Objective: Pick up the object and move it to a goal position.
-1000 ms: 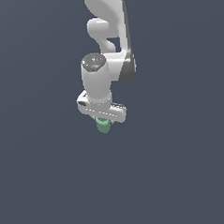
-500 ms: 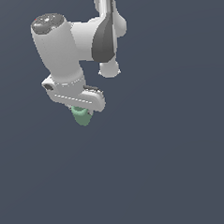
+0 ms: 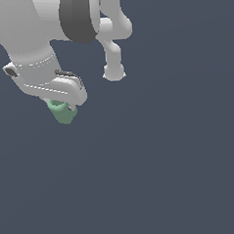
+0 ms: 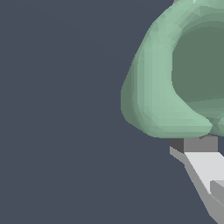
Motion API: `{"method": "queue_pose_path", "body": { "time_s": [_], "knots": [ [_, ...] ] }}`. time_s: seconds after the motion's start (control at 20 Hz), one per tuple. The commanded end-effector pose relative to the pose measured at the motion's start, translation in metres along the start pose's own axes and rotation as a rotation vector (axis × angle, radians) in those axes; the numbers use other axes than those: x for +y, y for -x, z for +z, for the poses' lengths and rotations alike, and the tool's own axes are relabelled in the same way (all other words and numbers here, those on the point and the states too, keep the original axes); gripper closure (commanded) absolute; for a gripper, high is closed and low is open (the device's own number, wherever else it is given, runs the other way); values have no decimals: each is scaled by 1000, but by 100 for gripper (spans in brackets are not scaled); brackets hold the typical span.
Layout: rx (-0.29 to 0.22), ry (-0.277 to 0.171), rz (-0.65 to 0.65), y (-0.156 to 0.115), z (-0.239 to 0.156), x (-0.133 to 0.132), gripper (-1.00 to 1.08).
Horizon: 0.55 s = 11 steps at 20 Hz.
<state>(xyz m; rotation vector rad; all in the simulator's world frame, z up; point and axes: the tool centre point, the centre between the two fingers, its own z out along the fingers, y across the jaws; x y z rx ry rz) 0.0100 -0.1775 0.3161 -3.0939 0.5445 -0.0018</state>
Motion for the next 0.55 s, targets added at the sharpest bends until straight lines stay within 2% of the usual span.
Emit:
{"method": "queue_pose_path", "body": {
  "time_s": [0.0, 0.5],
  "knots": [
    [-1, 0, -1, -5, -10, 7, 108],
    [-1, 0, -1, -14, -26, 17, 108]
  ]
}}
